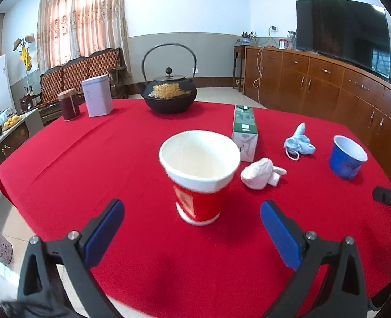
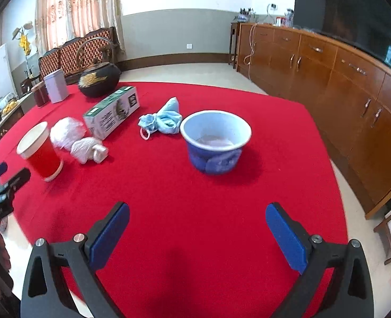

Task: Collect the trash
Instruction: 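Grasp the red paper cup with the left tool while the right tool grasps the blue bowl-cup, then carry the red paper cup and blue cup over the black bin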

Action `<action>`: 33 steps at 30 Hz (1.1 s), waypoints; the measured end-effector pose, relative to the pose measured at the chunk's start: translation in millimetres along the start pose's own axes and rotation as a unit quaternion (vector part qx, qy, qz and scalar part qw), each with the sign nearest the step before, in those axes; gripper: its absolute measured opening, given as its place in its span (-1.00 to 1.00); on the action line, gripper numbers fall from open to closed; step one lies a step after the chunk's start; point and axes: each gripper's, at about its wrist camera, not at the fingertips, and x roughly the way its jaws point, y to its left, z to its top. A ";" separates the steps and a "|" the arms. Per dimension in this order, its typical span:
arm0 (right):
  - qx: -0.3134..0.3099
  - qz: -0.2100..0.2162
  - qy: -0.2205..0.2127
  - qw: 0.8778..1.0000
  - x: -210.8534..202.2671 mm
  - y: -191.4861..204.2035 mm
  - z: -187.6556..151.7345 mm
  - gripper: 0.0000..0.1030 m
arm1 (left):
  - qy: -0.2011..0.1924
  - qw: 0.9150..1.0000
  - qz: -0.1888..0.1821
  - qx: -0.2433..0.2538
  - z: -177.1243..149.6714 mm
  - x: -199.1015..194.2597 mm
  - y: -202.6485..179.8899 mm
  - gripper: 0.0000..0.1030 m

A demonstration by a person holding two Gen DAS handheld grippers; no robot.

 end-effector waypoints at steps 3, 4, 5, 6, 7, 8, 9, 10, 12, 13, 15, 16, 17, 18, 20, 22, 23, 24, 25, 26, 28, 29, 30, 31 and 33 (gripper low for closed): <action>0.003 0.000 0.008 1.000 17.8 -2.2 11.9 1.00 | 0.005 1.000 0.001 -0.001 4.0 7.8 -1.4 0.99; 0.004 0.000 0.010 1.000 21.9 -2.9 14.3 1.00 | 0.007 1.000 0.000 -0.005 6.1 10.6 -0.3 0.99; 0.005 -0.002 0.015 1.000 28.2 -3.7 17.8 1.00 | 0.008 1.000 0.000 -0.007 7.5 13.3 -0.1 0.99; 0.007 -0.003 0.018 1.000 33.8 -4.9 20.8 1.00 | 0.010 1.000 0.002 -0.010 9.3 16.1 -0.1 0.99; 0.010 -0.002 0.021 1.000 38.5 -6.1 23.1 1.00 | 0.011 1.000 0.002 -0.012 11.2 18.8 -0.1 0.99; 0.013 -0.003 0.024 1.000 44.8 -7.3 26.1 1.00 | 0.013 1.000 0.003 -0.013 13.4 21.6 0.2 0.99; 0.014 -0.004 0.026 1.000 50.6 -8.4 28.9 1.00 | 0.015 1.000 0.004 -0.012 15.2 24.7 -0.3 0.99; 0.016 -0.007 0.029 0.999 56.4 -9.6 31.9 1.00 | 0.017 1.000 0.005 -0.011 16.4 27.4 -1.5 0.99; 0.020 -0.008 0.030 0.999 63.5 -12.0 36.1 1.00 | 0.018 1.000 0.006 -0.009 19.0 31.6 -2.9 0.99; 0.022 -0.010 0.031 0.999 67.7 -13.6 38.5 1.00 | 0.019 1.000 0.007 -0.007 20.0 33.4 -3.2 0.98; 0.023 -0.013 0.032 0.999 74.2 -16.1 42.8 1.00 | 0.019 1.000 0.006 -0.008 20.7 35.5 -3.1 0.97; 0.025 -0.013 0.033 0.999 77.9 -17.9 45.1 1.00 | 0.021 1.000 0.006 -0.009 20.6 36.9 -2.9 0.96; 0.025 -0.014 0.033 0.999 79.6 -18.6 46.0 1.00 | 0.022 1.000 0.005 -0.010 20.4 38.4 -3.0 0.93; 0.026 -0.013 0.033 0.999 81.8 -19.9 47.6 1.00 | 0.026 1.000 0.002 -0.011 19.9 40.1 -2.7 0.90; 0.025 -0.013 0.034 0.999 84.9 -20.5 49.0 1.00 | 0.029 1.000 0.001 -0.010 18.9 41.7 -3.7 0.86; 0.024 -0.012 0.033 0.999 86.9 -21.1 49.6 1.00 | 0.031 0.999 0.001 -0.012 18.1 42.2 -4.5 0.82; 0.022 -0.011 0.033 0.999 87.5 -21.0 49.5 1.00 | 0.030 0.999 0.000 -0.013 18.3 42.4 -4.7 0.77; 0.021 -0.011 0.032 0.999 87.7 -21.1 49.5 1.00 | 0.032 0.999 0.000 -0.015 18.7 44.4 -4.8 0.72; 0.019 -0.011 0.031 0.999 88.7 -21.2 49.8 0.96 | 0.035 0.999 -0.001 -0.016 18.8 45.4 -4.8 0.68; 0.020 -0.007 0.031 0.999 87.2 -23.0 48.4 0.69 | 0.038 0.999 -0.007 -0.019 18.4 46.3 -4.5 0.45; 0.021 -0.001 0.031 0.999 85.8 -24.5 47.9 0.51 | 0.040 0.999 -0.018 -0.020 19.1 46.8 -5.2 0.18; 0.021 0.002 0.029 0.999 84.4 -24.4 47.2 0.51 | 0.037 0.999 -0.019 -0.019 19.6 45.3 -5.7 0.18; 0.018 0.004 0.025 1.000 81.2 -24.6 45.9 0.51 | 0.033 0.999 -0.023 -0.018 20.0 42.6 -6.6 0.18; 0.015 0.001 0.022 1.000 78.9 -24.2 44.7 0.51 | 0.029 0.999 -0.025 -0.016 20.4 39.9 -7.8 0.17; 0.012 0.002 0.021 1.000 75.0 -23.1 42.7 0.51 | 0.025 0.999 -0.030 -0.012 21.2 35.4 -11.5 0.16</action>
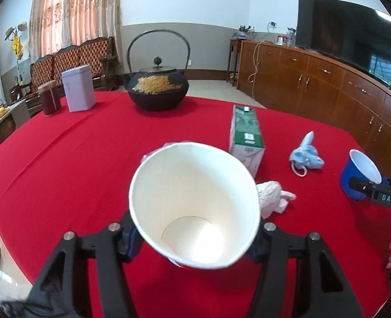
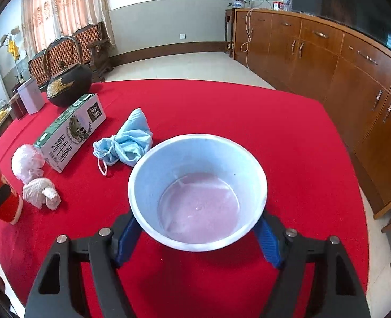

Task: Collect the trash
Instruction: 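Carry the red paper cup and blue cup over the black bin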

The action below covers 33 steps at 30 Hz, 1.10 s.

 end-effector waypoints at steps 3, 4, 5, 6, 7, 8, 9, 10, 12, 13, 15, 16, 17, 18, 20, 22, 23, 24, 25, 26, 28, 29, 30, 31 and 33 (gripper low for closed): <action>-0.005 -0.002 -0.010 1.000 -14.8 -1.4 -6.9 0.51 | -0.005 1.000 -0.008 0.002 -0.2 -5.8 -5.7 0.14; -0.007 -0.002 -0.012 1.000 -19.0 -1.8 -9.1 0.51 | -0.007 1.000 -0.010 0.004 -0.3 -9.0 -8.9 0.14; -0.008 -0.003 -0.015 1.000 -26.0 -2.8 -12.6 0.51 | -0.010 1.000 -0.014 0.006 -0.5 -13.3 -12.6 0.14; -0.011 -0.006 -0.019 1.000 -32.9 -3.8 -16.3 0.51 | -0.012 1.000 -0.018 0.008 -1.1 -16.2 -15.5 0.14; -0.013 -0.006 -0.021 1.000 -39.8 -4.9 -20.2 0.51 | -0.015 1.000 -0.021 0.010 -1.3 -19.8 -18.9 0.14; -0.012 -0.006 -0.023 1.000 -44.9 -6.4 -23.2 0.51 | -0.018 0.999 -0.024 0.013 -0.9 -22.7 -21.4 0.14; -0.011 -0.006 -0.026 1.000 -53.6 -8.9 -28.1 0.51 | -0.020 0.999 -0.028 0.015 -1.2 -26.5 -25.7 0.14; -0.010 -0.008 -0.029 0.999 -61.3 -10.8 -32.5 0.51 | -0.021 0.999 -0.034 0.016 -1.9 -30.9 -30.8 0.14; -0.006 -0.008 -0.033 0.999 -76.7 -16.4 -42.2 0.51 | -0.024 0.998 -0.044 0.022 -3.4 -39.0 -40.8 0.14; -0.004 -0.010 -0.036 0.999 -83.9 -19.1 -46.6 0.51 | -0.025 0.998 -0.049 0.025 -4.2 -43.2 -45.6 0.14; -0.004 -0.017 -0.041 0.999 -102.0 -25.7 -58.1 0.51 | -0.029 0.997 -0.058 0.032 -6.6 -52.4 -55.9 0.14; -0.002 -0.019 -0.043 0.999 -109.3 -29.0 -62.9 0.51 | -0.029 0.997 -0.065 0.036 -8.7 -57.4 -62.4 0.14; 0.001 -0.023 -0.047 0.999 -119.9 -34.2 -69.5 0.51 | -0.029 0.996 -0.071 0.041 -11.2 -62.3 -69.8 0.14; 0.004 -0.026 -0.050 0.998 -128.2 -38.5 -74.7 0.51 | -0.029 0.996 -0.076 0.045 -13.6 -66.2 -74.5 0.14; 0.013 -0.033 -0.054 0.998 -143.7 -48.2 -84.4 0.51 | -0.029 0.995 -0.086 0.051 -18.1 -74.4 -85.7 0.14; 0.025 -0.041 -0.059 0.997 -162.6 -61.5 -97.0 0.51 | -0.028 0.994 -0.095 0.055 -22.9 -82.0 -95.1 0.14; 0.029 -0.045 -0.061 0.997 -169.7 -66.4 -102.2 0.51 | -0.028 0.993 -0.099 0.058 -25.3 -86.0 -100.9 0.14; 0.035 -0.048 -0.062 0.996 -178.5 -72.7 -108.9 0.51 | -0.028 0.992 -0.104 0.060 -27.7 -90.2 -106.1 0.14; 0.039 -0.050 -0.063 0.996 -184.9 -77.0 -114.0 0.51 | -0.028 0.992 -0.109 0.064 -31.0 -96.2 -112.8 0.14; 0.042 -0.054 -0.063 0.996 -191.8 -82.0 -119.8 0.51 | -0.028 0.991 -0.115 0.070 -33.5 -101.0 -119.7 0.14; 0.050 -0.064 -0.064 0.995 -205.7 -92.1 -131.9 0.51 | -0.027 0.989 -0.125 0.076 -36.9 -107.9 -130.6 0.14; 0.054 -0.066 -0.064 0.994 -210.4 -96.1 -136.6 0.51 | -0.027 0.988 -0.130 0.081 -39.0 -111.4 -135.7 0.14; 0.059 -0.071 -0.064 0.994 -217.0 -102.1 -143.3 0.51 | -0.027 0.987 -0.135 0.087 -41.2 -115.5 -142.4 0.14; 0.063 -0.075 -0.064 0.993 -222.6 -107.5 -149.3 0.51 | -0.027 0.985 -0.141 0.093 -43.7 -119.6 -150.0 0.14; 0.073 -0.080 -0.064 0.992 -231.6 -117.5 -159.4 0.51 | -0.026 0.982 -0.152 0.104 -48.4 -126.5 -166.0 0.14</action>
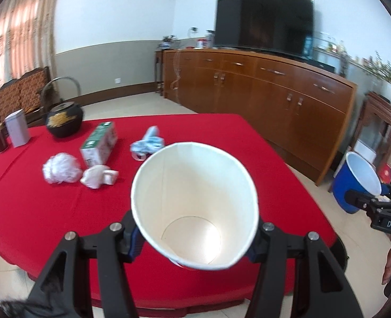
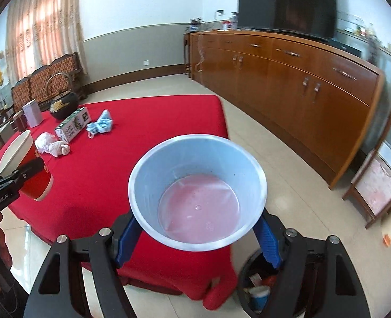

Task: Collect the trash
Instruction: 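Carry the red paper cup and blue cup over the black bin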

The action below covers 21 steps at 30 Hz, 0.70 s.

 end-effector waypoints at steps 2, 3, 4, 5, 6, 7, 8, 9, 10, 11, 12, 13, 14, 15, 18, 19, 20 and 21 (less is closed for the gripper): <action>0.009 -0.011 0.000 1.000 -9.6 -15.2 -7.9 0.51 | 0.000 1.000 -0.013 0.010 -0.8 -0.8 -15.3 0.14; 0.014 -0.016 0.000 1.000 -14.3 -22.8 -11.6 0.51 | 0.000 1.000 -0.016 0.013 -0.3 -1.2 -19.8 0.14; 0.019 -0.020 -0.001 1.000 -19.0 -30.1 -15.1 0.51 | 0.000 1.000 -0.023 0.018 -0.1 -1.7 -28.0 0.14; 0.022 -0.025 -0.001 0.999 -24.0 -36.4 -18.4 0.51 | 0.000 0.999 -0.028 0.021 -0.4 -2.5 -33.8 0.14; 0.025 -0.029 -0.002 0.999 -28.0 -42.2 -21.2 0.51 | 0.000 0.999 -0.035 0.027 -0.2 -2.4 -43.5 0.14; 0.030 -0.033 -0.002 0.999 -32.3 -49.6 -24.9 0.51 | 0.000 0.999 -0.040 0.031 -0.4 -2.4 -49.2 0.14; 0.034 -0.037 -0.001 0.999 -36.7 -57.1 -28.7 0.51 | 0.001 0.998 -0.047 0.035 -0.5 -1.8 -57.7 0.14; 0.037 -0.041 -0.001 0.998 -40.3 -62.4 -31.6 0.51 | 0.001 0.998 -0.051 0.038 -0.5 -1.5 -61.9 0.14; 0.041 -0.046 -0.001 0.998 -44.6 -69.5 -35.6 0.51 | 0.001 0.997 -0.058 0.044 -1.0 -1.1 -70.1 0.14; 0.044 -0.050 0.000 0.998 -48.4 -76.0 -39.4 0.51 | 0.002 0.997 -0.063 0.047 -1.9 -1.4 -75.6 0.14; 0.048 -0.055 0.001 0.997 -52.0 -82.8 -43.6 0.51 | 0.003 0.996 -0.069 0.050 -3.2 -1.1 -82.6 0.14; 0.052 -0.059 0.002 0.997 -54.6 -89.3 -47.8 0.51 | 0.004 0.996 -0.076 0.055 -3.9 -0.5 -90.9 0.14; 0.055 -0.063 0.002 0.997 -56.8 -95.3 -51.7 0.51 | 0.005 0.995 -0.081 0.059 -4.6 -0.2 -98.8 0.14; 0.058 -0.066 0.004 0.996 -58.6 -100.6 -55.0 0.51 | 0.005 0.994 -0.085 0.062 -5.2 -0.3 -104.5 0.14; 0.072 -0.077 0.009 0.994 -63.9 -120.9 -68.1 0.51 | 0.008 0.992 -0.099 0.074 -7.7 1.0 -126.0 0.14; 0.076 -0.079 0.009 0.994 -65.0 -125.3 -70.3 0.51 | 0.008 0.992 -0.103 0.078 -8.2 1.3 -131.3 0.14; 0.079 -0.081 0.008 0.993 -66.6 -130.8 -73.2 0.51 | 0.009 0.991 -0.106 0.080 -8.8 1.3 -136.0 0.14; 0.084 -0.084 0.007 0.993 -68.5 -137.9 -76.6 0.51 | 0.009 0.990 -0.109 0.084 -9.6 1.4 -142.2 0.14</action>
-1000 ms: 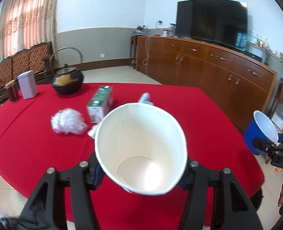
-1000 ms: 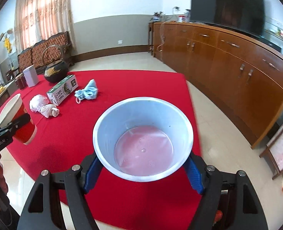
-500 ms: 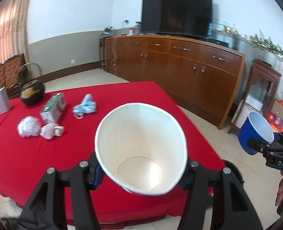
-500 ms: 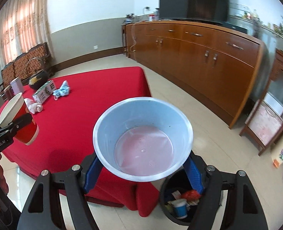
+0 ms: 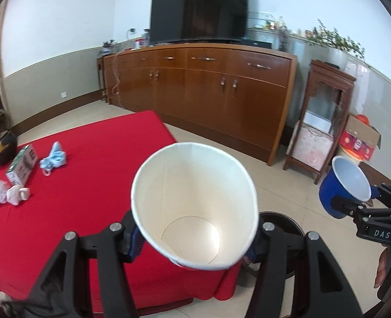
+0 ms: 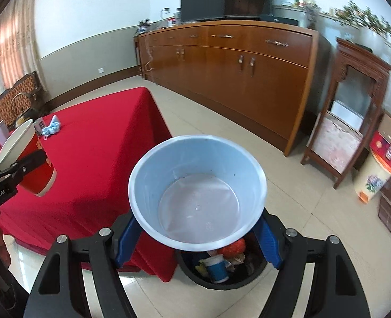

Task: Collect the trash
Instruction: 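Carry the red paper cup and blue cup over the black bin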

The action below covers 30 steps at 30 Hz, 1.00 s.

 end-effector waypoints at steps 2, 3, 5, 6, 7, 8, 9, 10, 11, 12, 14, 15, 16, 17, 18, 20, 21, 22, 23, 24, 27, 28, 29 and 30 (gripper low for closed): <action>0.007 -0.001 -0.001 1.000 1.1 -9.4 -2.5 0.51 | 0.002 1.000 -0.006 0.007 0.7 3.1 -9.9 0.14; 0.010 -0.002 -0.001 1.000 1.9 -13.6 -3.9 0.51 | 0.002 1.000 -0.008 0.010 1.2 4.7 -14.4 0.14; 0.015 -0.003 0.003 1.000 6.0 -22.3 -7.3 0.51 | 0.004 1.000 -0.012 0.018 1.3 8.3 -25.2 0.14; 0.017 -0.002 0.005 1.000 8.6 -26.8 -9.5 0.51 | 0.005 1.000 -0.014 0.021 1.8 10.2 -29.1 0.14; 0.017 -0.002 0.006 1.000 10.5 -29.5 -10.9 0.51 | 0.006 1.000 -0.016 0.025 2.1 12.7 -35.3 0.14; 0.016 -0.001 0.009 1.000 13.2 -33.1 -12.8 0.51 | 0.007 0.999 -0.019 0.027 1.9 14.7 -39.4 0.14; 0.015 -0.001 0.011 1.000 16.0 -36.4 -14.6 0.51 | 0.008 0.999 -0.021 0.029 1.9 16.2 -43.1 0.14; 0.015 0.001 0.013 1.000 18.7 -38.9 -16.0 0.51 | 0.010 0.999 -0.025 0.033 1.9 19.4 -50.0 0.14; 0.015 0.003 0.015 1.000 22.0 -41.6 -17.6 0.51 | 0.013 0.999 -0.030 0.036 1.5 22.4 -56.2 0.14; 0.014 0.004 0.018 1.000 25.6 -44.4 -19.7 0.51 | 0.014 0.999 -0.034 0.038 1.1 24.5 -60.3 0.14; 0.010 0.005 0.024 1.000 33.0 -50.8 -24.1 0.51 | 0.019 0.998 -0.044 0.043 -1.9 29.9 -71.1 0.14; 0.009 0.006 0.028 1.000 36.7 -54.0 -26.5 0.51 | 0.023 0.997 -0.049 0.046 -3.8 33.4 -77.1 0.14; 0.007 0.004 0.032 0.999 40.1 -57.1 -29.1 0.51 | 0.027 0.997 -0.053 0.048 -6.4 37.7 -83.9 0.14; 0.007 0.003 0.034 0.999 42.5 -59.7 -30.7 0.51 | 0.030 0.997 -0.057 0.050 -8.2 41.1 -88.5 0.14; 0.007 0.004 0.037 0.999 45.9 -64.0 -33.1 0.51 | 0.036 0.996 -0.062 0.054 -11.8 47.1 -96.1 0.14; 0.007 0.003 0.041 0.999 50.8 -70.0 -37.2 0.51 | 0.045 0.995 -0.069 0.059 -17.0 56.2 -106.1 0.14; 0.008 0.003 0.044 0.999 55.3 -74.8 -39.8 0.51 | 0.049 0.994 -0.072 0.061 -19.6 60.3 -110.7 0.14; 0.008 0.004 0.047 0.999 59.5 -78.3 -42.4 0.51 | 0.052 0.994 -0.074 0.064 -21.7 64.4 -114.6 0.14; 0.006 0.005 0.050 0.999 63.1 -80.8 -44.9 0.51 | 0.055 0.993 -0.076 0.066 -22.9 67.6 -117.6 0.14; 0.002 0.006 0.055 0.998 68.9 -83.7 -48.6 0.51 | 0.059 0.993 -0.077 0.068 -25.6 73.6 -122.0 0.14; -0.013 0.009 0.066 0.998 84.0 -88.9 -59.7 0.51 | 0.068 0.992 -0.082 0.069 -30.8 84.3 -126.7 0.14; -0.016 0.011 0.072 0.997 90.3 -91.1 -64.0 0.51 | 0.073 0.991 -0.083 0.071 -33.3 89.0 -128.0 0.14; -0.017 0.012 0.076 0.997 95.5 -92.8 -68.0 0.51 | 0.078 0.991 -0.085 0.072 -36.3 94.4 -130.2 0.14; -0.019 0.013 0.082 0.996 102.0 -94.8 -72.5 0.51 | 0.081 0.990 -0.086 0.072 -38.2 97.8 -130.6 0.14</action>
